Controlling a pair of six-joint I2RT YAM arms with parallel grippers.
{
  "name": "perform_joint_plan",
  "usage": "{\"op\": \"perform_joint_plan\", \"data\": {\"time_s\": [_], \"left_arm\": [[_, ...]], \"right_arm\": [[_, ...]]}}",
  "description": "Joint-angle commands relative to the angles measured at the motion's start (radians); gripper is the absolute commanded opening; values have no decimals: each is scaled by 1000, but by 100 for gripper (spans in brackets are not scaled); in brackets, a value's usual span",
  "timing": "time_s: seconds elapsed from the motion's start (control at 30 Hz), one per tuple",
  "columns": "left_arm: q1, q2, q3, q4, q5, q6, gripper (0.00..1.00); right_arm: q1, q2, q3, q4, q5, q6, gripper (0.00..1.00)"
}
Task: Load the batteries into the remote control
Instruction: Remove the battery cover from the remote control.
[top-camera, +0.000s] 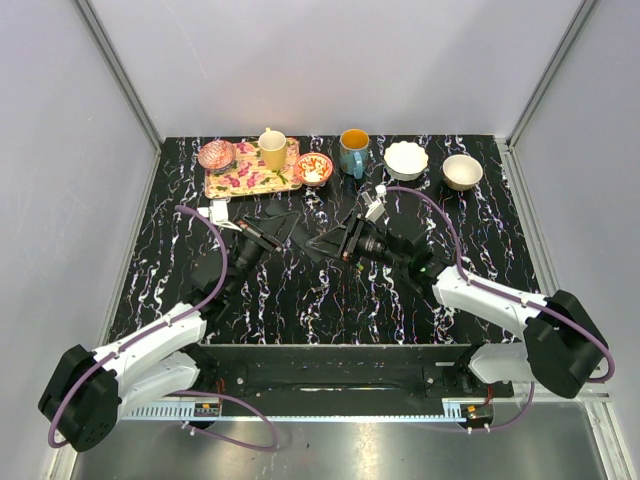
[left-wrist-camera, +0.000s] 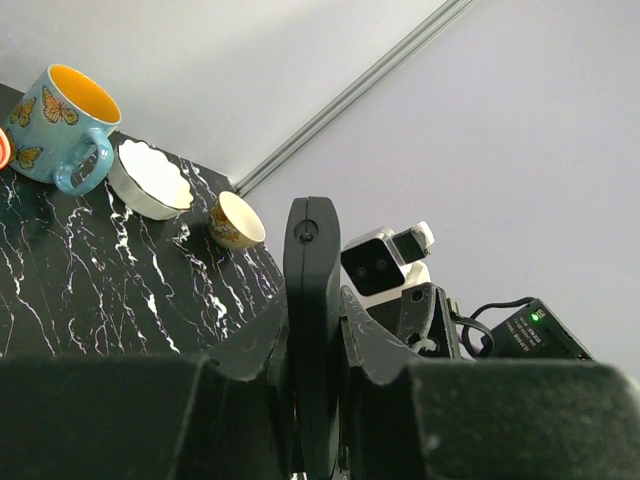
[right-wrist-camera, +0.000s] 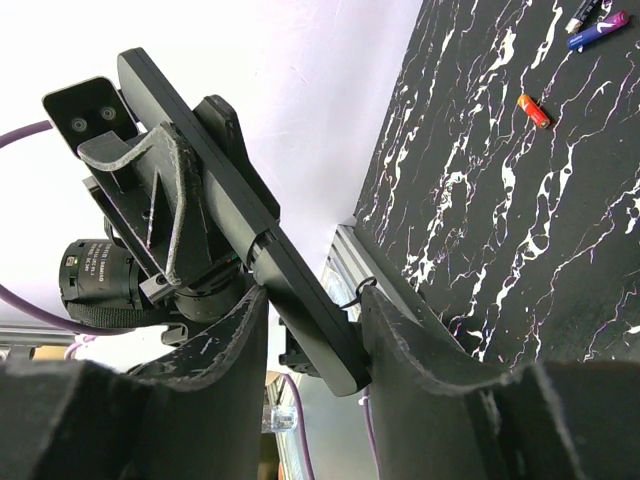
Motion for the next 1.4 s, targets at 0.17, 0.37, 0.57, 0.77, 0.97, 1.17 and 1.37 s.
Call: {"op": "perform_joint_plan", "data": {"time_s": [0.17, 0.37, 0.57, 0.77, 0.97, 1.17, 1.37], "left_arm": [[-6, -4, -11, 41, -3, 3, 0], [-6, 2, -26, 25, -15, -35, 0], [19, -1, -5, -67, 9, -57, 0], [97, 101, 89, -193, 241, -141, 0], [137, 265, 136, -110, 442, -270, 0], [138, 293, 161, -108, 457, -275, 0], [138, 289, 179, -130, 471, -259, 0]], "right_arm": [[-9, -19, 27, -36, 8, 3, 79], [-17, -61, 102, -189, 30, -89, 84], [-17, -175, 245, -637, 90, -413, 89], [29, -138, 475, -1089, 212, -733, 86], [161, -40, 538, -1199, 407, -773, 85], [193, -3, 515, -1145, 440, -727, 84], [244, 46, 527, -1114, 492, -730, 81]]}}
